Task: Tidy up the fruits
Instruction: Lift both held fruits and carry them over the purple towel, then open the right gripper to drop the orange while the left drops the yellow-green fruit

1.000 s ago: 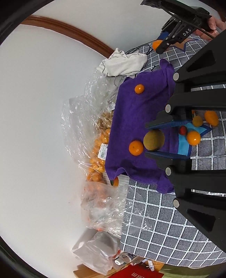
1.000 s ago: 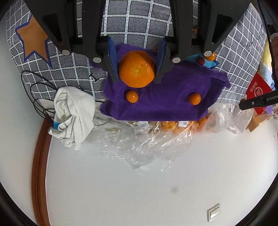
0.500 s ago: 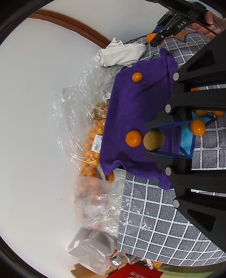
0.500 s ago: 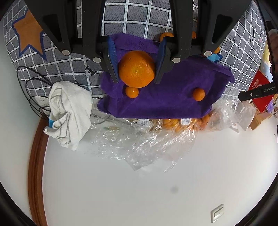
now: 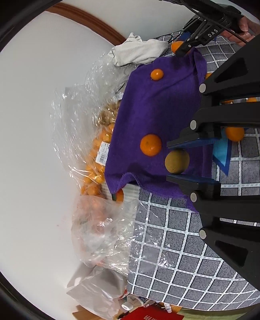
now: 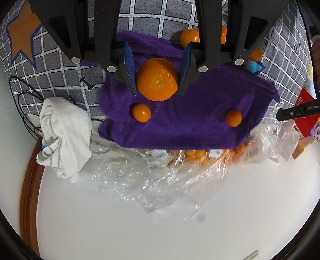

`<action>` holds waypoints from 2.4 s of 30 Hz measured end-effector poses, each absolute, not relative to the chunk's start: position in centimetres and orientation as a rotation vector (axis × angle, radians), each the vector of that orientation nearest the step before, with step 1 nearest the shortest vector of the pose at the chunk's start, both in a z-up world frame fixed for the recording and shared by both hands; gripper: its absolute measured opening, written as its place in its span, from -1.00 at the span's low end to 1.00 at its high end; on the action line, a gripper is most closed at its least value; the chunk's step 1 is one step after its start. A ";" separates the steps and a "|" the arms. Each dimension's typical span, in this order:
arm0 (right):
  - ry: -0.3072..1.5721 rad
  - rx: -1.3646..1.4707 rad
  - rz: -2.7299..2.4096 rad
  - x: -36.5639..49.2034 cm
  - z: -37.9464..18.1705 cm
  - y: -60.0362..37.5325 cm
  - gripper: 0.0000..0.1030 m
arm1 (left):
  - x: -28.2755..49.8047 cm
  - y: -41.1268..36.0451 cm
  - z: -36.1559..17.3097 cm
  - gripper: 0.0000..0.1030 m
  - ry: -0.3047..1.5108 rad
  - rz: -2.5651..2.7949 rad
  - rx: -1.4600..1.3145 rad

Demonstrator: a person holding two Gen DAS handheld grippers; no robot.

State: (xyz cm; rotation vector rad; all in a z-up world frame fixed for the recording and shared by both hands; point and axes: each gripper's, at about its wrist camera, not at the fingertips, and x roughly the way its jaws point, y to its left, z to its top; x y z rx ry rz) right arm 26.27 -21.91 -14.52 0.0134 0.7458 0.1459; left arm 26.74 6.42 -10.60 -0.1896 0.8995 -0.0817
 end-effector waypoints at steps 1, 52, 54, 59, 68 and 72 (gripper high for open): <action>0.741 0.012 0.150 26.3 -14.6 -21.7 -0.24 | 26.8 6.6 -10.7 -0.53 0.902 -0.079 -0.186; 0.822 -0.054 0.119 30.9 -18.9 -20.0 0.24 | 33.0 3.6 -17.4 -0.44 1.027 -0.075 -0.103; 0.809 -0.050 0.124 30.5 -18.3 -20.0 0.33 | 32.9 3.7 -17.1 -0.27 1.025 -0.072 -0.103; 0.781 -0.065 0.112 29.0 -16.4 -20.0 0.38 | 31.6 3.9 -15.2 -0.12 0.994 -0.076 -0.117; 0.718 -0.033 0.041 24.6 -13.4 -21.3 0.38 | 26.5 4.2 -10.8 -0.12 0.902 -0.065 -0.092; 0.700 -0.046 0.023 22.3 -12.7 -21.5 0.38 | 23.8 5.0 -9.2 -0.12 0.866 -0.052 -0.099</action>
